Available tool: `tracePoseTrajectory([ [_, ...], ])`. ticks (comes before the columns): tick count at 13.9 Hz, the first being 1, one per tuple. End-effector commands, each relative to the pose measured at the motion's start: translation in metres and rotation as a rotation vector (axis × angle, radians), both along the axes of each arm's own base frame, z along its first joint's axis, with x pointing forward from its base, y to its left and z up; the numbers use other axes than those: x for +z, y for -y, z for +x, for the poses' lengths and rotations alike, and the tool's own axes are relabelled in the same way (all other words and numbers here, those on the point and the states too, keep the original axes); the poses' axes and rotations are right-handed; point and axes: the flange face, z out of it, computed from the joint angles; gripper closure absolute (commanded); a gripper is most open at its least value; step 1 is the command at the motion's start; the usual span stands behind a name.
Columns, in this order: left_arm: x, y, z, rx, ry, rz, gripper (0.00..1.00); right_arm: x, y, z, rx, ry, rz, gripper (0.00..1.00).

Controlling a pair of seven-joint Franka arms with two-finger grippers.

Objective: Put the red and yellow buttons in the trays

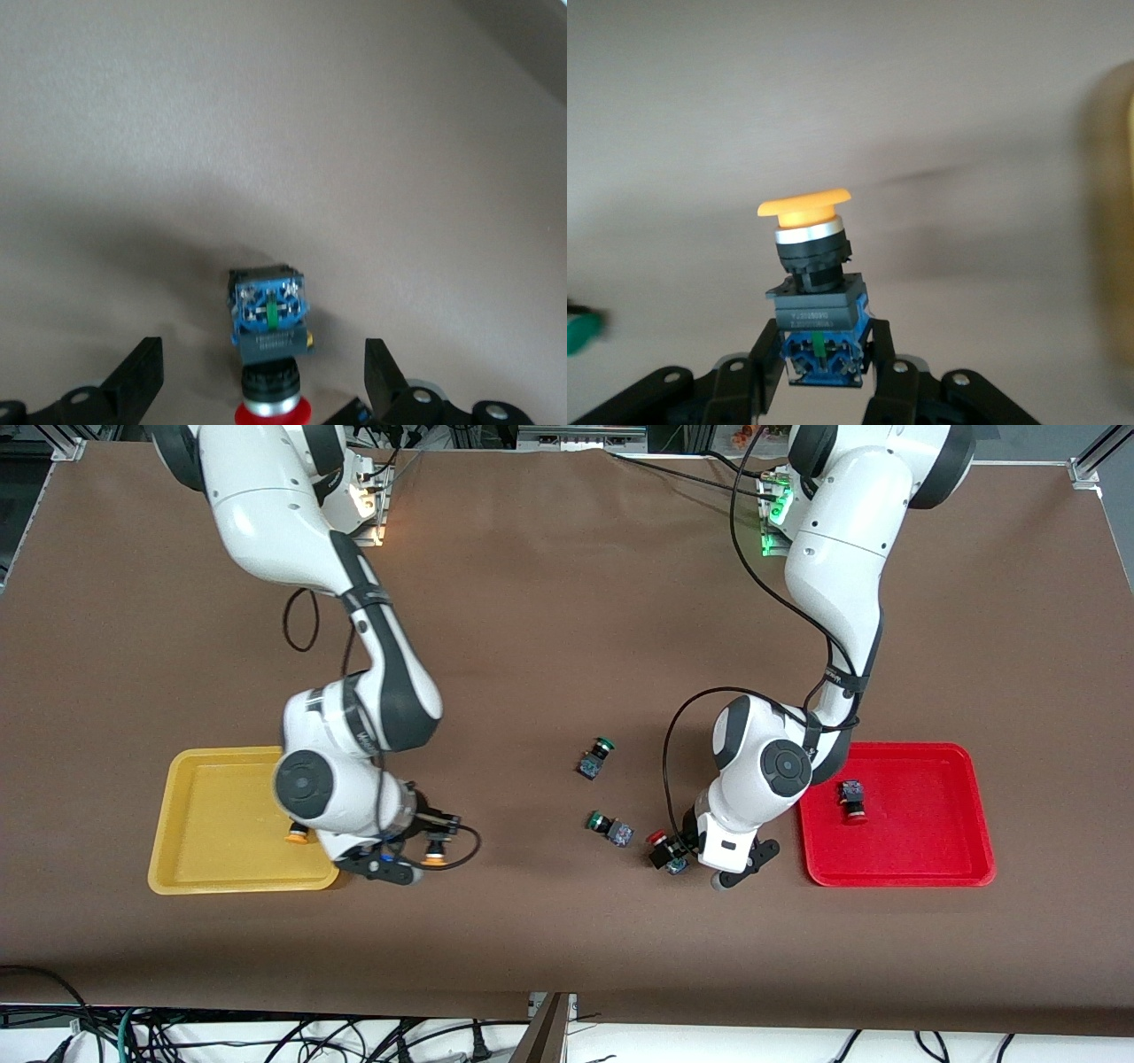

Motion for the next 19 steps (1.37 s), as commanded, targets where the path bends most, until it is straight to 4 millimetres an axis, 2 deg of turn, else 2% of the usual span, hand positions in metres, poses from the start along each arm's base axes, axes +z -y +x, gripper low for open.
tracePoseTrajectory([
  [1,-0.014,0.002,0.0,0.005,0.028,-0.002,0.0,-0.009,0.061,-0.011,0.119,-0.043,-0.048,0.82],
  [2,-0.016,0.004,-0.001,0.003,0.025,-0.002,0.06,-0.013,0.091,-0.008,0.154,-0.049,-0.057,0.82],
  [4,-0.021,0.004,-0.002,0.003,0.019,0.001,0.27,-0.023,0.141,-0.007,0.212,-0.07,-0.049,0.81],
  [5,-0.022,0.003,-0.002,0.003,0.018,0.002,0.34,-0.028,0.164,-0.012,0.218,-0.087,-0.039,0.8],
  [9,-0.026,0.003,-0.004,0.001,0.011,0.006,0.55,-0.024,0.226,-0.013,0.297,-0.081,-0.039,0.79],
  [12,-0.017,-0.004,0.0,0.011,0.013,0.004,0.89,-0.028,0.269,-0.01,0.343,-0.067,-0.042,0.76],
  [14,0.008,-0.021,0.007,0.017,-0.013,0.017,0.92,-0.042,0.29,-0.009,0.348,-0.059,-0.048,0.74],
  [15,0.023,-0.036,0.011,-0.006,-0.036,0.062,0.92,-0.051,0.295,-0.011,0.35,-0.062,-0.05,0.71],
  [17,0.051,-0.059,0.01,-0.135,-0.088,0.187,0.9,-0.069,0.302,-0.017,0.334,-0.052,-0.047,0.68],
  [19,0.07,-0.079,0.008,-0.221,-0.138,0.26,0.89,-0.091,0.304,-0.026,0.306,-0.042,-0.035,0.63],
])
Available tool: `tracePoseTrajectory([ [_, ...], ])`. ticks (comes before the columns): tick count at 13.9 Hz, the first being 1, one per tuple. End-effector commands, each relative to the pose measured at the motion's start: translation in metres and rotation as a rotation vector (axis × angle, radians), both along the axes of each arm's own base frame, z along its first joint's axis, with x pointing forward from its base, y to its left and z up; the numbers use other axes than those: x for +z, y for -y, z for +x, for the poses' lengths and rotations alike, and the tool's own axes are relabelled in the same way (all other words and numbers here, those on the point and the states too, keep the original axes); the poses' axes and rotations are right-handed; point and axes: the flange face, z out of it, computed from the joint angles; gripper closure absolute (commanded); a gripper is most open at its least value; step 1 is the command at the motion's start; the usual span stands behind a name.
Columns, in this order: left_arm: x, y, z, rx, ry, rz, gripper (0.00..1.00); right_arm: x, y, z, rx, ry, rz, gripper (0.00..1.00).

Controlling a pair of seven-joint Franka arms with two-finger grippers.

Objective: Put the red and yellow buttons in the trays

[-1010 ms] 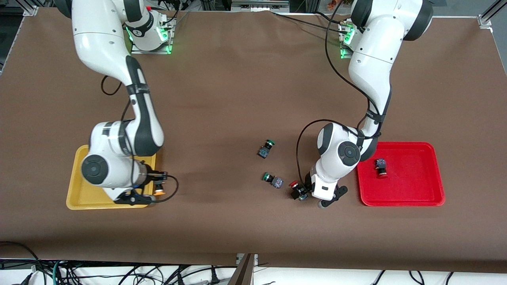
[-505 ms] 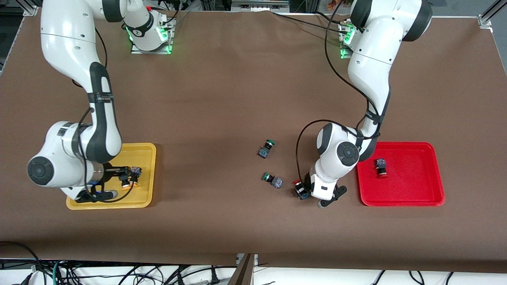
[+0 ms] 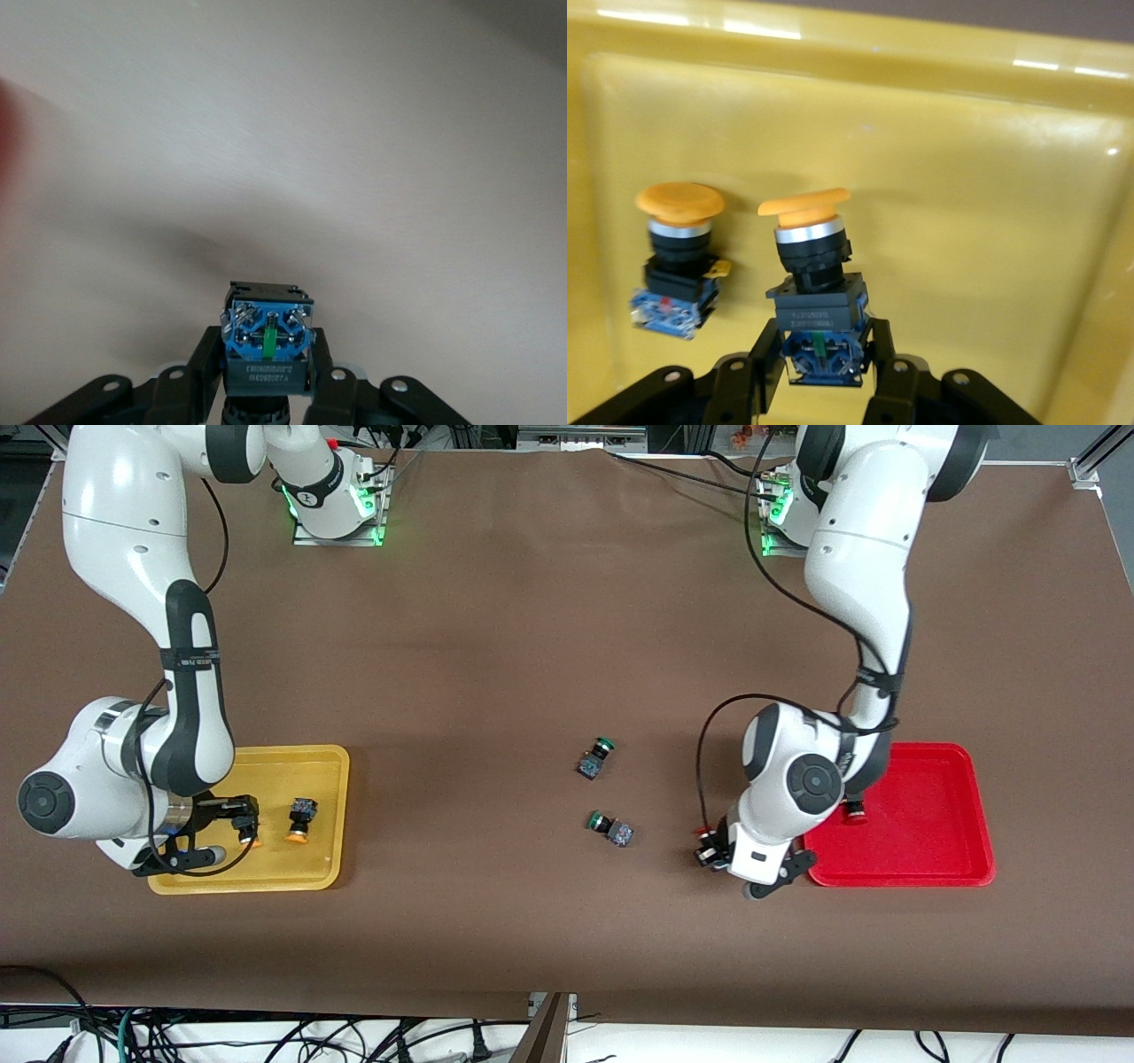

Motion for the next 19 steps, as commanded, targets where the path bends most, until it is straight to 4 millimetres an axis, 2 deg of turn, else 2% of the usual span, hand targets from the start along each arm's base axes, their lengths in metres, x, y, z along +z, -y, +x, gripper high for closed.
tracePoseTrajectory([
  [1,0.03,-0.029,-0.007,-0.111,-0.075,0.086,0.89,-0.024,0.0,-0.015,-0.024,0.012,0.042,0.57],
  [2,0.033,-0.041,-0.008,-0.136,-0.107,0.118,0.89,-0.025,0.0,-0.015,-0.026,0.011,0.044,0.44],
  [3,0.033,-0.054,-0.011,-0.171,-0.145,0.171,0.89,-0.022,-0.004,-0.014,-0.034,0.011,0.046,0.22],
  [4,0.039,-0.067,-0.012,-0.225,-0.173,0.215,0.89,-0.016,-0.013,-0.012,-0.036,0.017,0.048,0.07],
  [5,0.04,-0.088,-0.011,-0.287,-0.203,0.205,0.89,-0.006,-0.023,-0.009,-0.056,0.026,0.049,0.01],
  [7,0.038,-0.125,-0.009,-0.414,-0.24,0.186,0.89,0.031,-0.05,-0.007,-0.075,0.028,0.062,0.01],
  [10,0.033,-0.189,-0.008,-0.558,-0.289,0.145,0.89,0.092,-0.085,-0.015,-0.1,0.007,0.06,0.01],
  [12,0.033,-0.225,-0.007,-0.645,-0.287,0.123,0.89,0.146,-0.115,-0.024,-0.117,0.031,0.048,0.01],
  [15,0.018,-0.271,-0.008,-0.728,-0.289,0.1,0.86,0.214,-0.134,-0.049,-0.121,0.008,0.062,0.01],
  [19,-0.012,-0.291,-0.009,-0.811,-0.289,0.091,0.81,0.301,-0.128,-0.085,-0.087,0.033,0.048,0.01],
])
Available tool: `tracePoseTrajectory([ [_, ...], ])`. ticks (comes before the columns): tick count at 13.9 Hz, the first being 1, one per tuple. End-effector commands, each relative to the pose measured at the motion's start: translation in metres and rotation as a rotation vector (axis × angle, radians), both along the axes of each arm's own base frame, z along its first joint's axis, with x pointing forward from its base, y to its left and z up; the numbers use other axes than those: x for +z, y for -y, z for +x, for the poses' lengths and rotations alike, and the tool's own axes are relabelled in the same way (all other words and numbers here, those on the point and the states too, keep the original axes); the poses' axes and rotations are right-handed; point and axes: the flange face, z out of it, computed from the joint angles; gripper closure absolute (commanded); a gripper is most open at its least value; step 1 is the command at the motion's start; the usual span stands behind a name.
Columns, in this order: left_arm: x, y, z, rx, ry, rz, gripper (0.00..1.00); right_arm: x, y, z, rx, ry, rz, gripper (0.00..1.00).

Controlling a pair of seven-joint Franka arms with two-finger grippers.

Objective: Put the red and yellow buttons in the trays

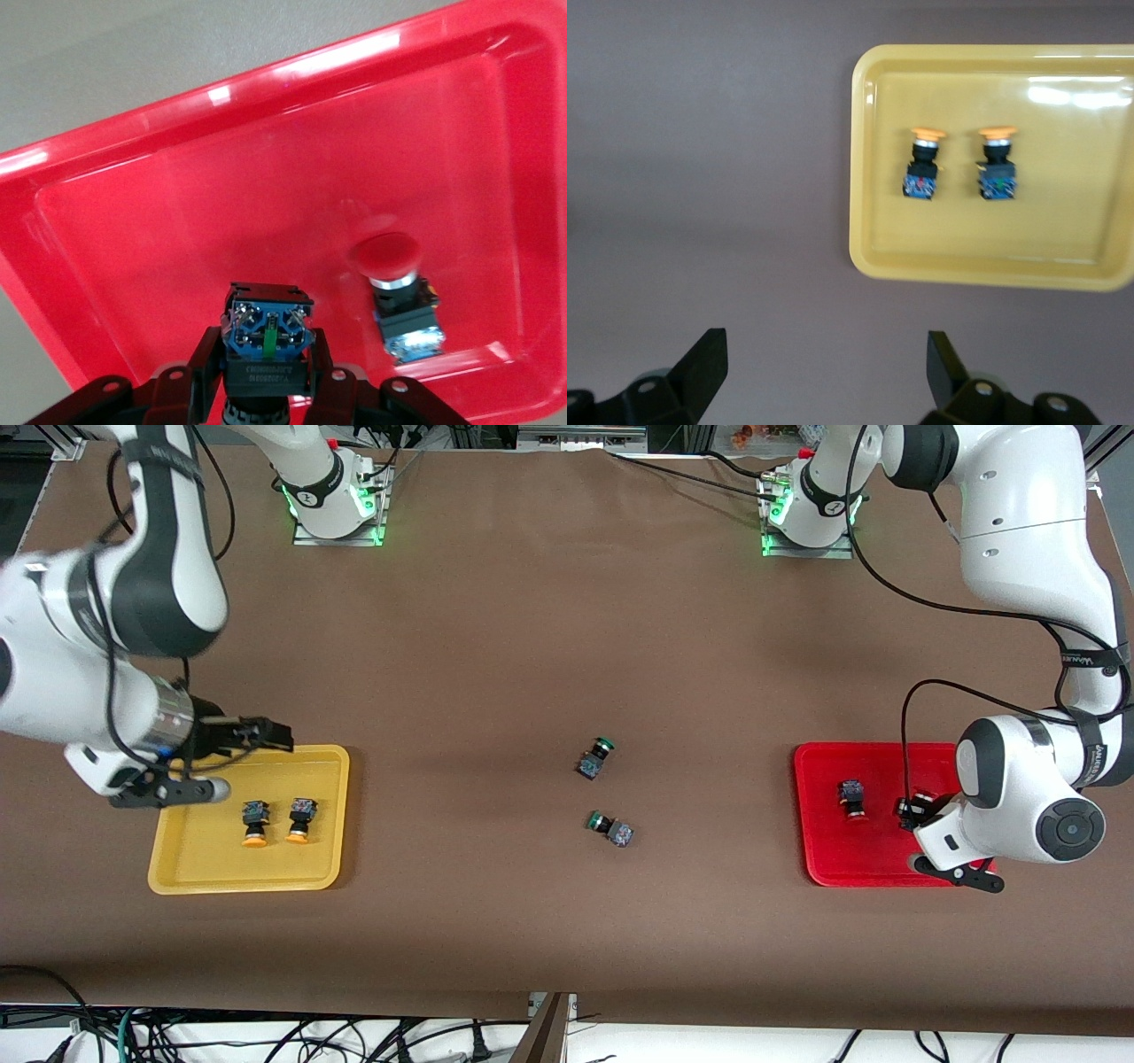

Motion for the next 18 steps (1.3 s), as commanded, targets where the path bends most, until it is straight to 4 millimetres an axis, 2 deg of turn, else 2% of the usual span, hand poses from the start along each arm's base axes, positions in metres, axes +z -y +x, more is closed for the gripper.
tracePoseTrajectory([
  [1,-0.024,-0.005,-0.001,-0.102,-0.009,-0.01,0.81,0.047,0.007,-0.031,0.004,-0.003,0.007,0.01],
  [3,-0.041,-0.01,-0.004,-0.098,-0.005,-0.039,0.71,0.075,0.016,-0.047,0.012,0.002,-0.006,0.01],
  [4,-0.047,-0.017,-0.008,-0.086,0.002,-0.065,0.59,0.086,0.018,-0.055,0.015,-0.002,-0.004,0.01],
  [5,-0.053,-0.017,-0.009,-0.067,0.008,-0.095,0.33,0.091,0.02,-0.059,0.018,-0.009,0.0,0.01],
  [6,-0.055,-0.017,-0.009,-0.06,0.008,-0.103,0.0,0.107,0.021,-0.068,0.022,0.003,0.013,0.01],
  [7,-0.05,-0.017,-0.008,-0.061,0.013,-0.103,0.0,0.112,0.015,-0.074,0.038,-0.006,0.019,0.01],
  [9,-0.035,-0.016,-0.003,-0.065,0.032,-0.099,0.0,0.126,0.021,-0.082,0.038,0.012,0.019,0.0],
  [11,0.018,-0.012,0.004,-0.072,0.097,-0.096,0.0,0.125,0.019,-0.086,0.016,0.012,-0.007,0.0],
  [13,0.085,-0.002,-0.001,-0.078,0.109,-0.122,0.0,0.116,0.014,-0.091,0.016,0.015,-0.02,0.0],
  [14,0.122,0.009,-0.009,-0.078,0.099,-0.138,0.0,0.11,0.014,-0.097,0.02,0.031,-0.024,0.0],
  [16,0.171,0.035,-0.025,-0.054,0.072,-0.147,0.0,0.106,0.013,-0.106,0.027,0.049,-0.035,0.0],
  [18,0.226,0.059,-0.044,-0.05,0.065,-0.106,0.0,0.109,0.013,-0.106,0.033,0.051,-0.049,0.0],
])
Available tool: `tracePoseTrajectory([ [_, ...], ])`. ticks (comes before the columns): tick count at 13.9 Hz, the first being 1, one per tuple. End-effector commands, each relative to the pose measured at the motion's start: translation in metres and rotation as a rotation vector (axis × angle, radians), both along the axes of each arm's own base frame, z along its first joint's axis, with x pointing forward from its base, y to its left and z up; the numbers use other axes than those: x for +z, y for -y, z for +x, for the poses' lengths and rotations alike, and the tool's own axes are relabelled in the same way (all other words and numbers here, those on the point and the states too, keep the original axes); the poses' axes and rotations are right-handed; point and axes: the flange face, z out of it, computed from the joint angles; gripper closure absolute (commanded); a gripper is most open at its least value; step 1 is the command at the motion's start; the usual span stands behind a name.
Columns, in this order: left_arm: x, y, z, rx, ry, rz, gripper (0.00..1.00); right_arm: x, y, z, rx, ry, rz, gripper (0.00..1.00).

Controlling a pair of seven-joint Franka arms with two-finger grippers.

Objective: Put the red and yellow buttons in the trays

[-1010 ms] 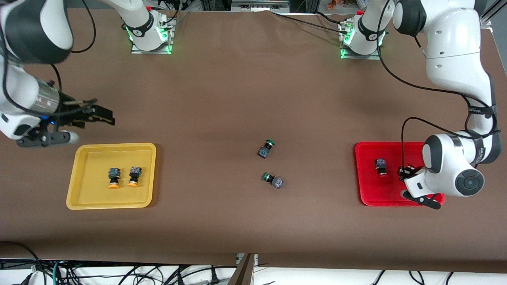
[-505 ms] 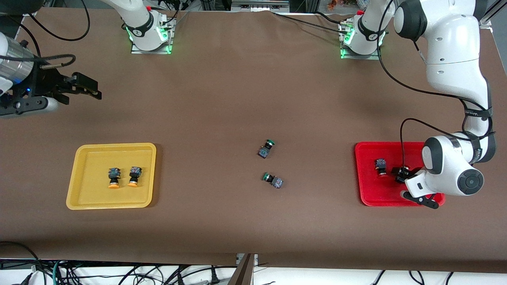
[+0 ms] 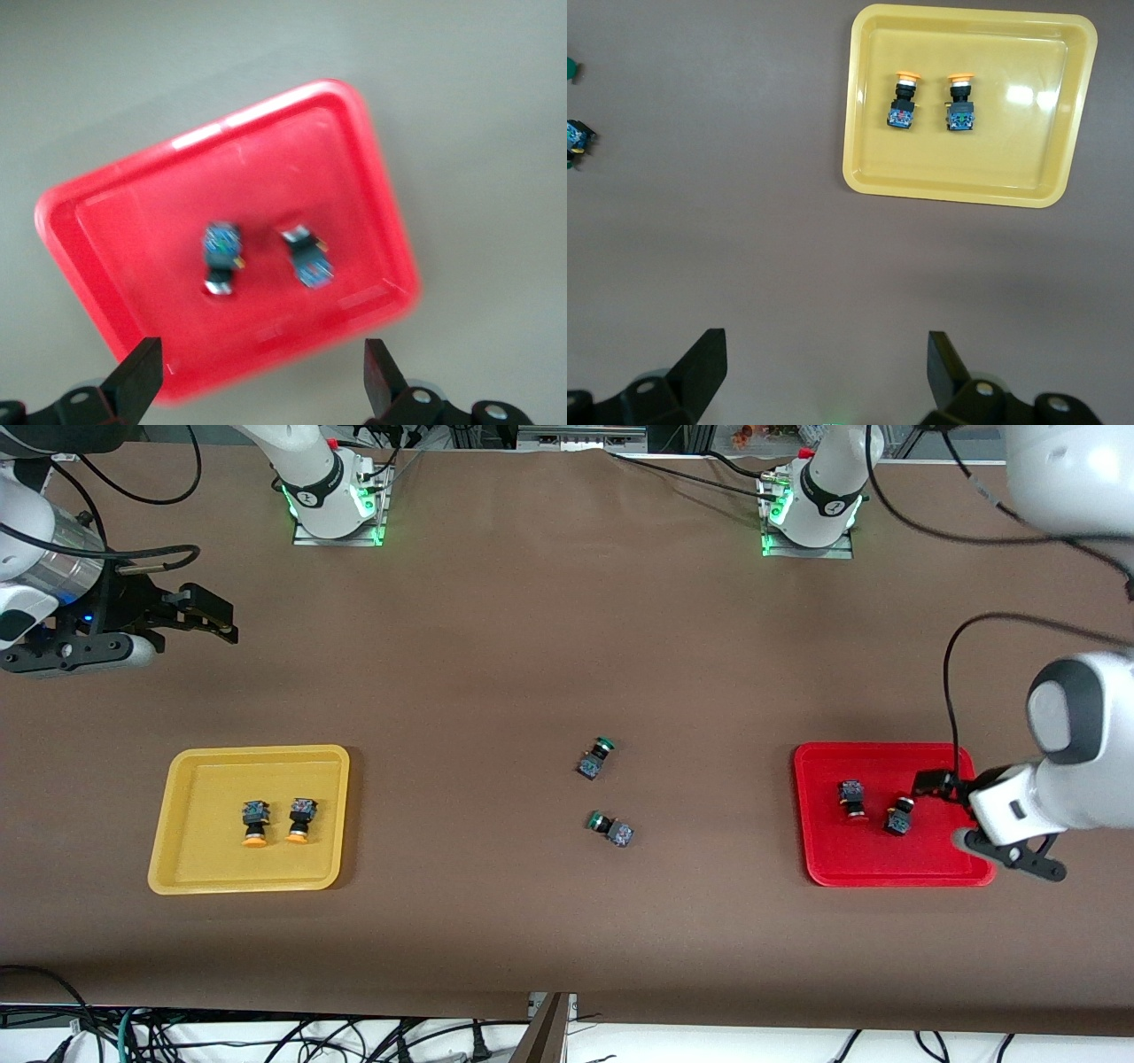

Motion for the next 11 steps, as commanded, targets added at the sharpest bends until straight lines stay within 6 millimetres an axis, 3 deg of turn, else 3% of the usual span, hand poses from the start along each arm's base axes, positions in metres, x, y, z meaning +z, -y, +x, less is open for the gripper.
tracePoseTrajectory([
  [1,0.066,0.038,-0.033,0.003,-0.002,0.067,0.0,0.01,-0.001,-0.014,-0.003,0.03,-0.027,0.0],
  [3,0.117,0.042,-0.052,0.044,0.006,0.095,0.0,0.012,-0.003,-0.013,0.003,0.035,-0.026,0.0],
  [4,0.132,0.042,-0.058,0.044,0.0,0.116,0.0,0.011,-0.007,-0.012,0.009,0.035,-0.027,0.0],
  [5,0.15,0.058,-0.064,0.013,0.036,0.159,0.0,0.016,-0.008,-0.01,0.012,0.047,-0.025,0.0],
  [6,0.164,0.055,-0.07,0.004,0.065,0.215,0.0,0.019,-0.009,-0.006,0.012,0.053,-0.027,0.01],
  [8,0.173,0.057,-0.077,0.044,0.109,0.208,0.0,0.019,-0.01,-0.004,0.015,0.055,-0.027,0.0],
  [11,0.174,0.058,-0.103,0.281,0.143,0.194,0.0,0.018,-0.012,-0.008,0.034,0.033,-0.027,0.0],
])
